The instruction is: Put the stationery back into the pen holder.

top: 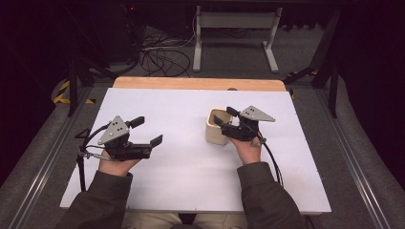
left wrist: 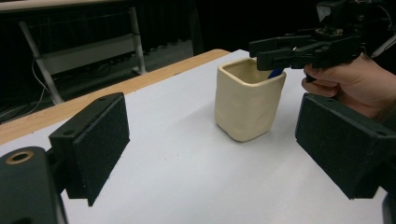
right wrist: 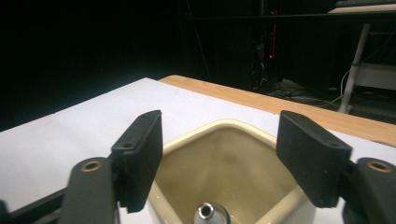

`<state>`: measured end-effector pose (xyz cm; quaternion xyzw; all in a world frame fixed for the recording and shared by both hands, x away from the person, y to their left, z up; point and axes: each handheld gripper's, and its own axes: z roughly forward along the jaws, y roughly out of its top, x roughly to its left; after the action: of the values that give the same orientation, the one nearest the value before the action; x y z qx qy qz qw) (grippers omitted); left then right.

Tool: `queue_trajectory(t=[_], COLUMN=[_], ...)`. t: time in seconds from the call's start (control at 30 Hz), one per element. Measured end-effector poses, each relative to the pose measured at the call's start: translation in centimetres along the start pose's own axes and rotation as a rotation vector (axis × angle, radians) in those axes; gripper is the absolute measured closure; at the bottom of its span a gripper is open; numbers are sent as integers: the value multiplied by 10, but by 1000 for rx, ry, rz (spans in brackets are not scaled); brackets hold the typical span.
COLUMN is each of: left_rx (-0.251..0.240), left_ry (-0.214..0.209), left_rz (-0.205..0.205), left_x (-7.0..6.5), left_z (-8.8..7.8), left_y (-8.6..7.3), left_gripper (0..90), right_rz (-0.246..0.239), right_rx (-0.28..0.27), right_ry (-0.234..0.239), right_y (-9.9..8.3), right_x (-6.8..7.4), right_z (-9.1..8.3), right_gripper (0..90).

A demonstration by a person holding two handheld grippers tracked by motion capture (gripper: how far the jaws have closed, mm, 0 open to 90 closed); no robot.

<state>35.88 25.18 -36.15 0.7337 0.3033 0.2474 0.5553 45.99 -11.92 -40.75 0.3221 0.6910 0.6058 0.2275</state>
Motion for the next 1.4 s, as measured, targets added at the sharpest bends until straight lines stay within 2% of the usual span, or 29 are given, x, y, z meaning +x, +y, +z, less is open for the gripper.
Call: queue_trajectory(t=[0.27,0.57,0.8,1.4], left_rx=[-4,-2,-2,-8], left_ry=[6,5,6,15], left_rz=[-4,6,0,1], left_x=[7,4,5,8], left_z=[-4,-3,-4,-8], left_y=[0,1,1,3], left_gripper=[108,106,106,105], right_rz=[-6,-14,1,9], right_rx=[-9,-42,-52,-51], right_ry=[21,37,48,81], right_y=[3,10,14,20], right_x=[1,4,4,9], right_z=[-4,-12,-18,-35], right_gripper=[221,184,158,74])
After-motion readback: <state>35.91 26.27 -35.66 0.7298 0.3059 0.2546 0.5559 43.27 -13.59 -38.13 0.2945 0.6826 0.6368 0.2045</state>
